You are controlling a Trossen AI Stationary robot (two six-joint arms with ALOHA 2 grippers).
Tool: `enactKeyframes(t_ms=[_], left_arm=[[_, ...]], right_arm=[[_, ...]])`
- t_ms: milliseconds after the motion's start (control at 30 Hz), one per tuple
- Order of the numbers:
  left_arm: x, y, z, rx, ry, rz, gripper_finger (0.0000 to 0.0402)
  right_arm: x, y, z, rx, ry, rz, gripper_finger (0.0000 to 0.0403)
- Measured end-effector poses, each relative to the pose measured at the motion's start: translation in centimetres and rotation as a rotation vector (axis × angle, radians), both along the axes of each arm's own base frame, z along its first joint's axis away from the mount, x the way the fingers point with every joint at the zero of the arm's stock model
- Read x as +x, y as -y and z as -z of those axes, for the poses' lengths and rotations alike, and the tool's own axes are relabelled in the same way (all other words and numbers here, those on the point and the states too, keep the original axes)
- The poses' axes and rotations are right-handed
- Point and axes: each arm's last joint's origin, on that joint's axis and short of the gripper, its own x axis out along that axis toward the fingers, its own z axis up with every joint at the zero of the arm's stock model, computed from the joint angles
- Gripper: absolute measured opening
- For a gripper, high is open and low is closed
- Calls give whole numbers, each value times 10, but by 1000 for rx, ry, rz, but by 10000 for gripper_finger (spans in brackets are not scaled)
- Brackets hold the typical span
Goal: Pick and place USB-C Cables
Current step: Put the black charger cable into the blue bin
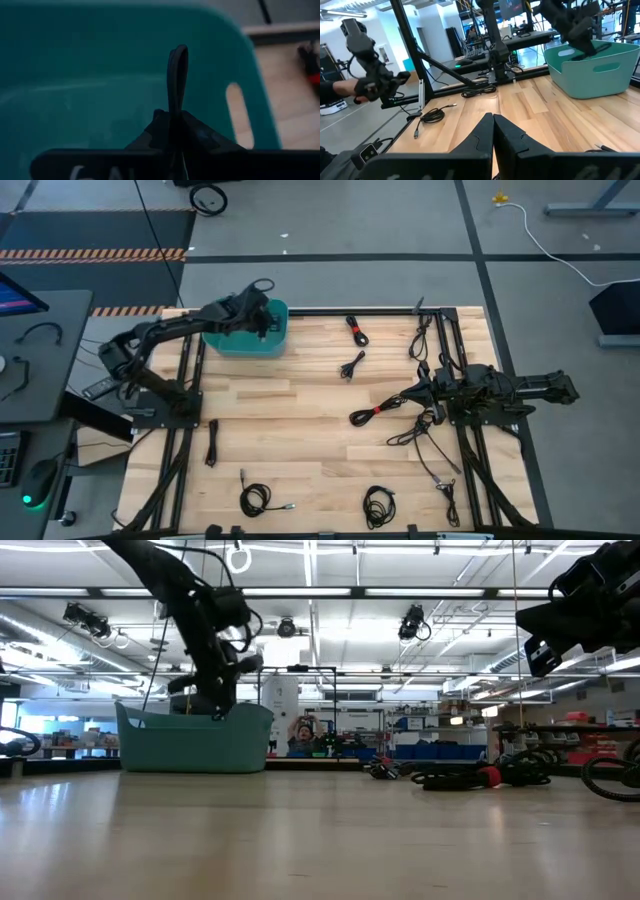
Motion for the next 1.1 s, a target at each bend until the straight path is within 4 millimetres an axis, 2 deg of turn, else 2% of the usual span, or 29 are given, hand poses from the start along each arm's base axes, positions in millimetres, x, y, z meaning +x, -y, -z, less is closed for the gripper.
enactKeyframes(t_ms=[233, 333, 500, 667, 733, 833, 967, 1100], left_arm=[[16, -5, 29, -36, -53, 23, 47], [16, -7, 36, -51, -76, 24, 72], [14, -9, 32, -59, -52, 107, 135], [8, -7, 0, -71, 2, 202, 195], [7, -2, -22, -44, 10, 234, 209], [6, 17, -56, 5, 0, 316, 218], [10, 63, -101, 115, 0, 461, 210], [18, 125, -130, 224, 22, 651, 193]], right_arm=[[0, 0, 0, 0, 0, 0, 13], [0, 0, 0, 0, 0, 0, 13], [0, 0, 0, 0, 0, 0, 13], [0, 0, 0, 0, 0, 0, 13], [0, 0, 0, 0, 0, 0, 13], [0, 0, 0, 0, 0, -1, 13], [0, 0, 0, 0, 0, 0, 13], [0, 0, 0, 0, 1, 1, 13]])
